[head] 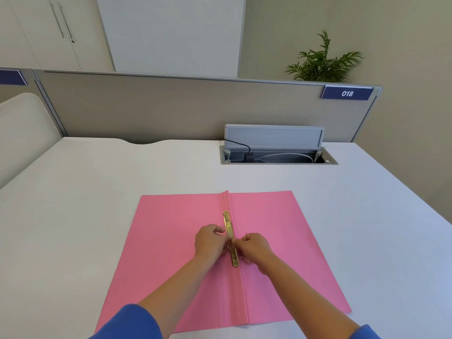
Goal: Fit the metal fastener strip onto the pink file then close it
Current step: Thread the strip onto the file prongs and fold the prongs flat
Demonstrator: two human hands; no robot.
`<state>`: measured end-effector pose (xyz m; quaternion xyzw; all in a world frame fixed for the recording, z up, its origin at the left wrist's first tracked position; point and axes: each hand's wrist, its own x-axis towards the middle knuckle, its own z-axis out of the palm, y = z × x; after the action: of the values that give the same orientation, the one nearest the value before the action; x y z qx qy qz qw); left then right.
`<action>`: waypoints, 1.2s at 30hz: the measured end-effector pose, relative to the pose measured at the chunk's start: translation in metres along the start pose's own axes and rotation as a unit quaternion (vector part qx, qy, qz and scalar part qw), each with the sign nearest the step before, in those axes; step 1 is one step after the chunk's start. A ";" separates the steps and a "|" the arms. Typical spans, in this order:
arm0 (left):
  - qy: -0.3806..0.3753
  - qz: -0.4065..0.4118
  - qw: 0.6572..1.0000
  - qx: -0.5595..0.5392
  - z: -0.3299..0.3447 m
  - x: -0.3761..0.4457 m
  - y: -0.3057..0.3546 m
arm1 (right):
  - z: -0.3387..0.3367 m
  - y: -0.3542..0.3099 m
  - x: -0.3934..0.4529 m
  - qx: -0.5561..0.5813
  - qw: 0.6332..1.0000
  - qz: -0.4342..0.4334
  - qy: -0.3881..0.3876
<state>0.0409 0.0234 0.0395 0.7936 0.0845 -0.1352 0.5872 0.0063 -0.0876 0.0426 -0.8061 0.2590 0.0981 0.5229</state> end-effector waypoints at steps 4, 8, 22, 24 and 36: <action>0.015 0.021 1.000 -0.002 -0.001 0.004 -0.001 | -0.001 -0.001 0.002 0.010 1.000 0.009 -0.001; 0.018 0.081 0.995 0.058 0.001 0.005 -0.002 | 0.000 -0.001 0.003 0.008 1.000 0.017 0.005; -0.057 0.241 0.893 0.376 0.000 0.006 -0.021 | 0.007 0.002 0.011 -0.150 0.987 0.012 0.049; -0.057 0.308 0.859 0.406 -0.004 0.006 -0.026 | 0.008 0.003 0.014 -0.164 0.985 0.017 0.048; -0.123 0.320 0.823 0.453 -0.013 0.009 -0.058 | 0.001 0.005 0.024 -0.114 0.993 0.014 0.025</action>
<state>0.0335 0.0524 -0.0126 0.9297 -0.3175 -0.0593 0.1770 0.0243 -0.0962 0.0278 -0.8592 0.2702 0.1140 0.4192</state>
